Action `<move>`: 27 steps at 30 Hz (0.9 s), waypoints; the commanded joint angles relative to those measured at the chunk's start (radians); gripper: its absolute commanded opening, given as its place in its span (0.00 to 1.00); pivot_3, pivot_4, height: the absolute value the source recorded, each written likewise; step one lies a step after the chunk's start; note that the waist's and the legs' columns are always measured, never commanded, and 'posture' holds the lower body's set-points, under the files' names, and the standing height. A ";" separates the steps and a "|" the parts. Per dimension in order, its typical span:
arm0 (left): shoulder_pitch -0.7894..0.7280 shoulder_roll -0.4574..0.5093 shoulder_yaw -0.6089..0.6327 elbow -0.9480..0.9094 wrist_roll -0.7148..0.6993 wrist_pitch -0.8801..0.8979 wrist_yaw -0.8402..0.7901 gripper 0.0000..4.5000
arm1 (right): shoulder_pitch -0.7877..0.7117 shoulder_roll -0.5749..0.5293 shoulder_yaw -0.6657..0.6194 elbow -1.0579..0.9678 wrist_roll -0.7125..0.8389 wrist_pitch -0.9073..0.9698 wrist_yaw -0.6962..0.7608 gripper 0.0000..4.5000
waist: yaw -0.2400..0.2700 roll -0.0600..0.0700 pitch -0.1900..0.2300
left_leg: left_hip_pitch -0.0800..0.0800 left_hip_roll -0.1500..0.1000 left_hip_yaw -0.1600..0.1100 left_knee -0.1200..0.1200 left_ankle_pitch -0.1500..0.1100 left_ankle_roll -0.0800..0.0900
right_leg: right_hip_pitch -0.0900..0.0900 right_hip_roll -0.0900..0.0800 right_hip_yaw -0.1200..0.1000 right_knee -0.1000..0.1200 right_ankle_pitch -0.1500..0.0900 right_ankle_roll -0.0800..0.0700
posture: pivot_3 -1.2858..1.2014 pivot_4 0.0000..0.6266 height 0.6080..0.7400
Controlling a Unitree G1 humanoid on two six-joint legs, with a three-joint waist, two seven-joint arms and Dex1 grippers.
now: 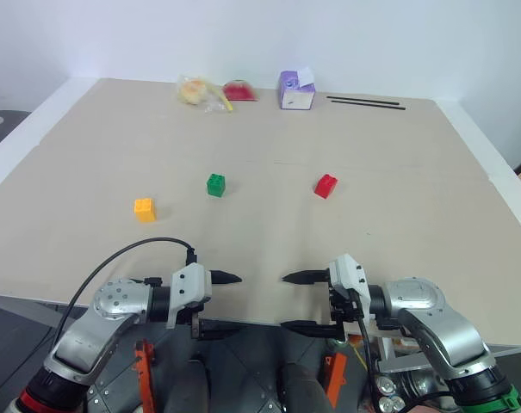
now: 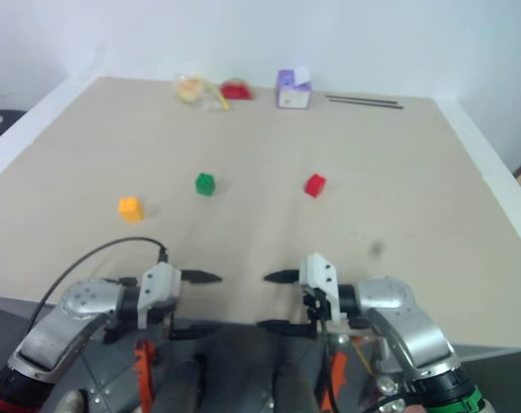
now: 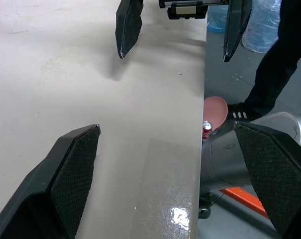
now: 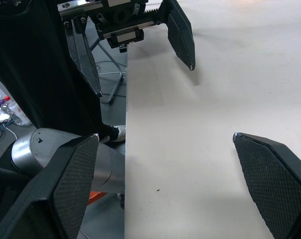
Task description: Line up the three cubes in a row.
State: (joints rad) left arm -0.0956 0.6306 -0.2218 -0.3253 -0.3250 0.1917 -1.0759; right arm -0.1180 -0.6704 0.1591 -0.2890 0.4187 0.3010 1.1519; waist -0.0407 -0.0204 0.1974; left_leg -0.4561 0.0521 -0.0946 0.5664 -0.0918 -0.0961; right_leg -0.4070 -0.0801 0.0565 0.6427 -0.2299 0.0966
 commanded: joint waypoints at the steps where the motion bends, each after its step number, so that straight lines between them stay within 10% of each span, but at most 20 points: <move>1: -0.003 0.003 0.008 -0.042 -0.007 -0.023 -0.006 0.99 | -0.009 -0.006 -0.002 -0.015 0.011 -0.006 0.014 1.00 | 0.000 0.000 0.000 | 0.000 0.000 0.000 0.000 0.000 0.000 | 0.000 0.000 0.000 0.000 0.000 0.000 | 0.52 0.24 1.00; 22: -0.031 -0.011 0.003 -0.037 -0.014 -0.013 -0.001 0.99 | -0.014 -0.001 -0.013 -0.021 0.018 0.017 0.008 1.00 | 0.000 0.000 0.000 | 0.000 0.000 0.000 0.000 0.000 0.000 | 0.000 0.000 0.000 0.000 0.000 0.000 | 0.52 0.24 1.00; 27: -0.105 -0.127 0.069 -0.005 -0.046 0.081 0.176 0.99 | -0.094 0.107 -0.089 0.044 0.026 0.114 -0.214 1.00 | 0.000 0.000 0.000 | 0.000 0.000 0.000 0.000 0.000 0.000 | 0.000 0.000 0.000 0.000 0.000 0.000 | 0.52 0.24 1.00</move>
State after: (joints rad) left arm -0.1611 0.5329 -0.2027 -0.3257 -0.3469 0.2414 -0.9782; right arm -0.1740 -0.5860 0.1204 -0.2668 0.4474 0.3940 1.0296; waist -0.0406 -0.0205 0.1974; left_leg -0.4562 0.0520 -0.0946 0.5668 -0.0914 -0.0957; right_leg -0.4067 -0.0801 0.0564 0.6432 -0.2298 0.0965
